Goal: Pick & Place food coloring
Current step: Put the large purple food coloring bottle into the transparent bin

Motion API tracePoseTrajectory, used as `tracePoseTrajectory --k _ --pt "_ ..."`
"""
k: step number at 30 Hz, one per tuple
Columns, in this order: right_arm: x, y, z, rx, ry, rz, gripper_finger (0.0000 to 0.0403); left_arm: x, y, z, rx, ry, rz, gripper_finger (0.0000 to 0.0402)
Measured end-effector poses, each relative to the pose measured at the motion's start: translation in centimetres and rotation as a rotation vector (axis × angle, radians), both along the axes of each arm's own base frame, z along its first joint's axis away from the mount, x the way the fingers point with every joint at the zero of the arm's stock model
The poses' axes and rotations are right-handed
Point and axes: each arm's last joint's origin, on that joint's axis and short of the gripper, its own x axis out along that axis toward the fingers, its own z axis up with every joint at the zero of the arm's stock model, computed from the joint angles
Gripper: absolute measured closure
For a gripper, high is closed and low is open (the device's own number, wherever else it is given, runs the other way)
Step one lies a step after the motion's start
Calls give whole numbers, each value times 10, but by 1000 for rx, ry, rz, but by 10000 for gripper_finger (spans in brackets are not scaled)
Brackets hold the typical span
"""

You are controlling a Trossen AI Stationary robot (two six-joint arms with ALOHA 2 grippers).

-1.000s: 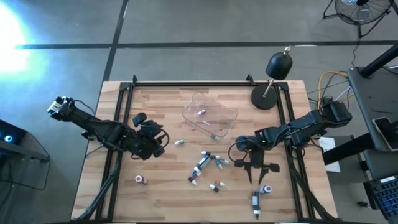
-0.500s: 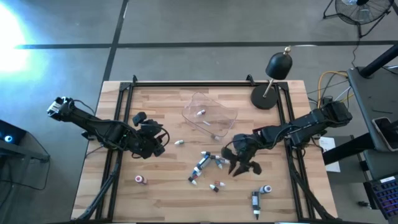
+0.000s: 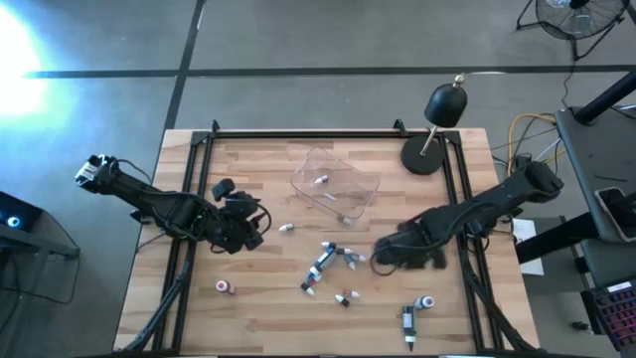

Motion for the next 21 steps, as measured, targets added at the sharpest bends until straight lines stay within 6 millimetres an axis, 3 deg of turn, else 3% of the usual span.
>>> tracePoseTrajectory --k 3,8,15,21 --pt "-17 -2 26 -122 158 12 343 0 0 0 12 10 -12 245" --pt "-33 11 43 13 214 132 331 0 0 0 6 13 -19 245" --pt "-36 39 49 78 132 160 240 0 0 0 1 14 -21 245" --pt "-34 65 40 108 106 164 158 0 0 0 0 14 -21 245"
